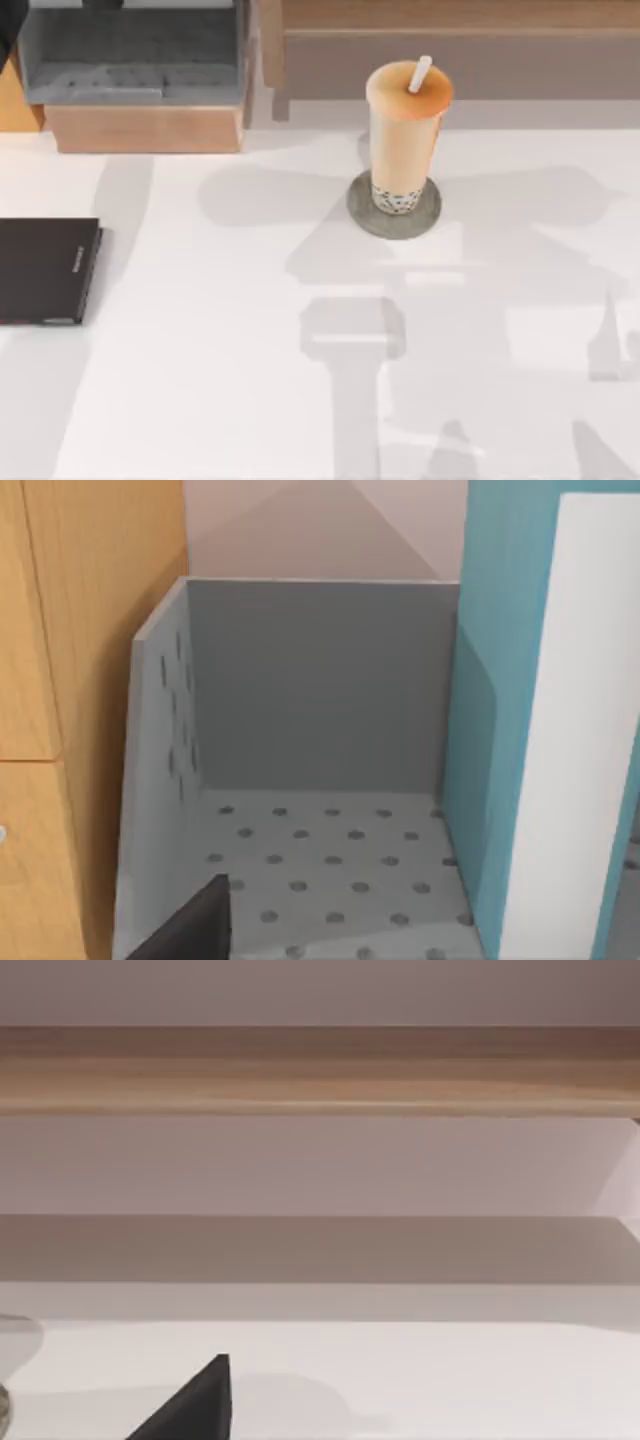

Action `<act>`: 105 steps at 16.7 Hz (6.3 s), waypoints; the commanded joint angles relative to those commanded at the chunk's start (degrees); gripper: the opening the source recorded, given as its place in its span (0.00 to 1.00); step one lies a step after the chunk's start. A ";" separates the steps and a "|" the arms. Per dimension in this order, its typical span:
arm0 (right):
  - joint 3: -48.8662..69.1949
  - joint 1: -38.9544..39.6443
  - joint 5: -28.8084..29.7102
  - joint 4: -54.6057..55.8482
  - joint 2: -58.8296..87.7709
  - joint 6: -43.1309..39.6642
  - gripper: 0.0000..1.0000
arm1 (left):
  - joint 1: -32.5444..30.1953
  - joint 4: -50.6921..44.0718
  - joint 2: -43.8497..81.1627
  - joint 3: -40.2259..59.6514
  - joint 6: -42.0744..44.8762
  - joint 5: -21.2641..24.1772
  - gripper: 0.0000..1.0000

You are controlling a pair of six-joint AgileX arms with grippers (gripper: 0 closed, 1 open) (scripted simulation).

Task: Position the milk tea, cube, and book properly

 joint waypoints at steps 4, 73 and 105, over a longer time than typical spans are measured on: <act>0.00 0.00 0.00 0.00 0.00 0.00 1.00 | -2.20 5.82 18.11 11.79 -0.03 -1.89 1.00; 0.00 0.00 0.00 0.00 0.00 0.00 1.00 | 6.87 25.51 5.59 -5.80 49.98 19.81 0.00; 0.00 0.00 0.00 0.00 0.00 0.00 1.00 | 26.13 19.41 9.90 -39.06 99.04 24.54 0.15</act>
